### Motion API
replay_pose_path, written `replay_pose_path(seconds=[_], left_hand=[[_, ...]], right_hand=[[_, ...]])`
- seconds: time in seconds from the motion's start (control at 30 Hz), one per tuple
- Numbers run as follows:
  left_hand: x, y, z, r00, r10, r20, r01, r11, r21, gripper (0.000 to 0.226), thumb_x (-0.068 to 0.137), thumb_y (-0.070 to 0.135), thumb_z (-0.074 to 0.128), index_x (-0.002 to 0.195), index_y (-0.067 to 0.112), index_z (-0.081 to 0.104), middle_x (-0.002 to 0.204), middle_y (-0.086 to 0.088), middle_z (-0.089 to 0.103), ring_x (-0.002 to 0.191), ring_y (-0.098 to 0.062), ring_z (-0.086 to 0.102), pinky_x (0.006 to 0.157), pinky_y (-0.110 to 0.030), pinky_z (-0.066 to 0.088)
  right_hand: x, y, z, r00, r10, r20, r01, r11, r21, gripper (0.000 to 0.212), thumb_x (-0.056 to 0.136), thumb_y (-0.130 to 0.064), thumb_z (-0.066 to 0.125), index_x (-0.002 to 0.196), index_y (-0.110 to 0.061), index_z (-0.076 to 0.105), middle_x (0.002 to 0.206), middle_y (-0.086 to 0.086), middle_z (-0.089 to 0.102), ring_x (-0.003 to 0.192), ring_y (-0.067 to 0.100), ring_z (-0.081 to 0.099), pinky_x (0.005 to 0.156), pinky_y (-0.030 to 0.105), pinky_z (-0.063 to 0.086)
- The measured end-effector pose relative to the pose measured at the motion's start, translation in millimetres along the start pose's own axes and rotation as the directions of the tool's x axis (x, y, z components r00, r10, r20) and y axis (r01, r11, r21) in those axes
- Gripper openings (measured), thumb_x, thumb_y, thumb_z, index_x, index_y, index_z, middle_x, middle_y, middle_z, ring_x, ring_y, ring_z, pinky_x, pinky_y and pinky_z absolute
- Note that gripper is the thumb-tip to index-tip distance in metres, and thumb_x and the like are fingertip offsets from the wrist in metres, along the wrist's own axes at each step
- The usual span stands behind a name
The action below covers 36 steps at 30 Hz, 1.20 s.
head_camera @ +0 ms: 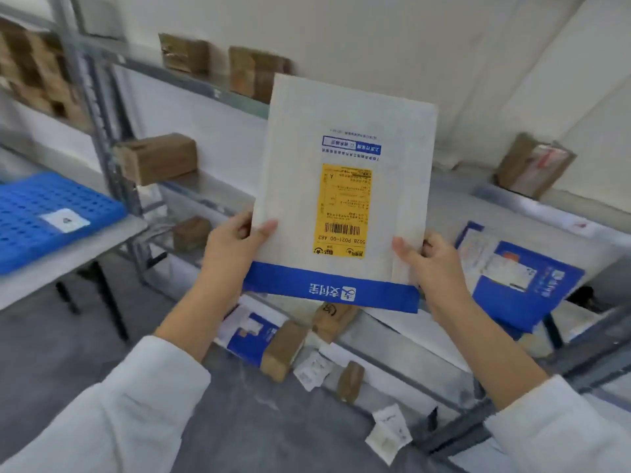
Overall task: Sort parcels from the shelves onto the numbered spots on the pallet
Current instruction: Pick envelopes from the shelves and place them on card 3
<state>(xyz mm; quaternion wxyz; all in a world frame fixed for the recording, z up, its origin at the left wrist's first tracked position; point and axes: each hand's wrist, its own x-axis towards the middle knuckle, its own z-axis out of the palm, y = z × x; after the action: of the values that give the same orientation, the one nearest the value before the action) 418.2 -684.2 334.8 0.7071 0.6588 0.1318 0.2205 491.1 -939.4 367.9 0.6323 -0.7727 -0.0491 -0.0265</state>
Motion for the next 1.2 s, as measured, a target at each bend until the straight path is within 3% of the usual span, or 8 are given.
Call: replay_pose_path(seconds=[0.17,0.27,0.5,0.7,0.83,0.93,1.1,1.2], left_hand=[[-50.7,-45.6,-102.3,0.929,-0.135,-0.344,0.153,0.988,0.028,0.013,0.087,0.035,0.068,0.095,0.026,0.067,0.097,0.002,0.072,0.095,-0.023,0.067,0.082,-0.045,0.054],[-66.1,-57.9,-153.9,0.863,-0.144,-0.485,0.18,0.983,0.029,0.02,0.087,0.031,0.068,0.103,0.021,0.065,0.098,0.004,0.072,0.091,-0.018,0.068,0.076,-0.035,0.055],[-94.8,-78.7,-257.8,0.676,-0.144,-0.722,0.195,0.981,-0.013,0.022,0.086,0.027,0.069,0.106,0.022,0.062,0.101,0.01,0.07,0.091,-0.008,0.068,0.075,-0.026,0.055],[-81.5,-97.7,-327.5,0.53,-0.168,-0.831,0.208,0.976,-0.065,0.015,0.086,0.026,0.07,0.097,0.031,0.06,0.101,0.01,0.07,0.093,-0.009,0.068,0.079,-0.03,0.056],[-40.3,-89.1,-384.7,0.475,-0.173,-0.863,0.23,0.971,-0.068,0.017,0.085,0.027,0.07,0.101,0.027,0.061,0.102,0.008,0.07,0.095,-0.012,0.068,0.082,-0.036,0.056],[-3.2,-81.5,-432.2,0.459,-0.151,-0.876,0.255,0.966,-0.033,0.016,0.086,0.025,0.07,0.1,0.024,0.062,0.101,0.004,0.071,0.095,-0.016,0.068,0.084,-0.038,0.057],[51.2,-78.3,-493.5,0.372,-0.121,-0.92,0.229,0.973,-0.035,0.018,0.086,0.023,0.069,0.103,0.022,0.063,0.1,0.005,0.071,0.092,-0.015,0.069,0.08,-0.035,0.057],[67.3,-83.7,-521.1,0.337,-0.146,-0.93,0.23,0.971,-0.069,0.018,0.086,0.026,0.07,0.102,0.025,0.063,0.1,0.006,0.072,0.093,-0.014,0.069,0.082,-0.039,0.057]], right_hand=[[-31.3,36.1,114.9,0.96,0.126,0.249,-0.122,0.992,-0.031,0.018,0.088,-0.022,0.068,0.104,-0.02,0.059,0.1,-0.005,0.072,0.087,0.014,0.07,0.065,0.032,0.058],[-46.7,57.8,176.6,0.913,0.188,0.363,-0.179,0.982,-0.059,0.016,0.089,-0.022,0.067,0.103,-0.02,0.06,0.104,-0.002,0.071,0.095,0.019,0.068,0.078,0.041,0.057],[-60.6,57.5,312.3,0.789,0.164,0.592,-0.115,0.986,-0.119,0.016,0.09,-0.025,0.067,0.103,-0.02,0.059,0.103,-0.008,0.069,0.095,0.013,0.064,0.067,0.027,0.049],[-53.3,52.9,423.7,0.656,0.125,0.744,-0.039,0.99,-0.132,0.014,0.09,-0.024,0.066,0.1,-0.023,0.057,0.101,-0.007,0.068,0.094,0.013,0.064,0.076,0.035,0.055],[-35.1,44.8,508.3,0.586,0.115,0.802,-0.05,0.993,-0.106,0.014,0.091,-0.024,0.064,0.1,-0.026,0.055,0.103,-0.009,0.066,0.093,0.008,0.062,0.067,0.025,0.049],[-20.5,36.2,571.1,0.557,0.111,0.823,-0.059,0.994,-0.095,0.014,0.091,-0.025,0.064,0.101,-0.025,0.055,0.103,-0.009,0.066,0.094,0.008,0.061,0.068,0.026,0.048],[-2.0,17.3,662.4,0.521,0.119,0.845,-0.057,0.993,-0.105,0.016,0.09,-0.025,0.065,0.103,-0.02,0.057,0.103,-0.006,0.067,0.096,0.011,0.061,0.07,0.029,0.048],[7.3,10.6,701.5,0.482,0.119,0.868,-0.053,0.993,-0.107,0.018,0.089,-0.025,0.066,0.106,-0.023,0.058,0.106,-0.009,0.067,0.1,0.01,0.062,0.082,0.033,0.052]])
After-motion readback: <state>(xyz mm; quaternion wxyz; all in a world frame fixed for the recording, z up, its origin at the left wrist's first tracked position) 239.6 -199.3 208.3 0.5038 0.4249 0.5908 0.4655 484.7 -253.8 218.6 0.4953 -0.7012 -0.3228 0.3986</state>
